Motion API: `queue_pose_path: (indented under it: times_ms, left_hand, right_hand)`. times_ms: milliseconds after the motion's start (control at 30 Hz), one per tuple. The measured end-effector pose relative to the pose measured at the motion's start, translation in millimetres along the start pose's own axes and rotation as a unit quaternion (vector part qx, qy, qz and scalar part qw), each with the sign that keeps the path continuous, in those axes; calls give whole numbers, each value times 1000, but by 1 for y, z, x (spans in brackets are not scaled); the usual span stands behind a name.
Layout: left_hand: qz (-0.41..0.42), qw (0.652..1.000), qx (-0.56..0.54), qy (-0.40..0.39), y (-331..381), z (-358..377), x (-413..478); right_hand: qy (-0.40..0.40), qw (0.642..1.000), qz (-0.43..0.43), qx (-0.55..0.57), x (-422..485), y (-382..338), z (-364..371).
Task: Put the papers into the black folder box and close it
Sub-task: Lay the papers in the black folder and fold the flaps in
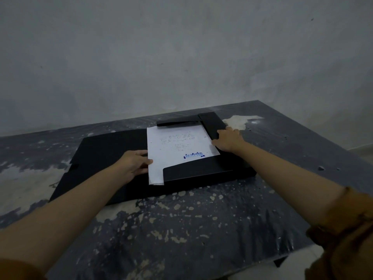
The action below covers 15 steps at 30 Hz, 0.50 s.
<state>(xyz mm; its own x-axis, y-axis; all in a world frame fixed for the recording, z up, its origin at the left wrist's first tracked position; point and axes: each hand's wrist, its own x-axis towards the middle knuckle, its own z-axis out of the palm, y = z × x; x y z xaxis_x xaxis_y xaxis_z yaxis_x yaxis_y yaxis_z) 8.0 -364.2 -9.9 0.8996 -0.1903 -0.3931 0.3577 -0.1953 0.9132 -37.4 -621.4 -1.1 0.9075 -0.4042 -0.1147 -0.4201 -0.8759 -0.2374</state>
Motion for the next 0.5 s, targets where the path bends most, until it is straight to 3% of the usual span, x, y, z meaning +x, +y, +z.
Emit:
queue_pose_path:
  times_ms: [500]
  left_hand:
    - [5,1000,19,-14,3,41,-3]
  right_hand:
    - [4,1000,-14,-10,-3,-8,8]
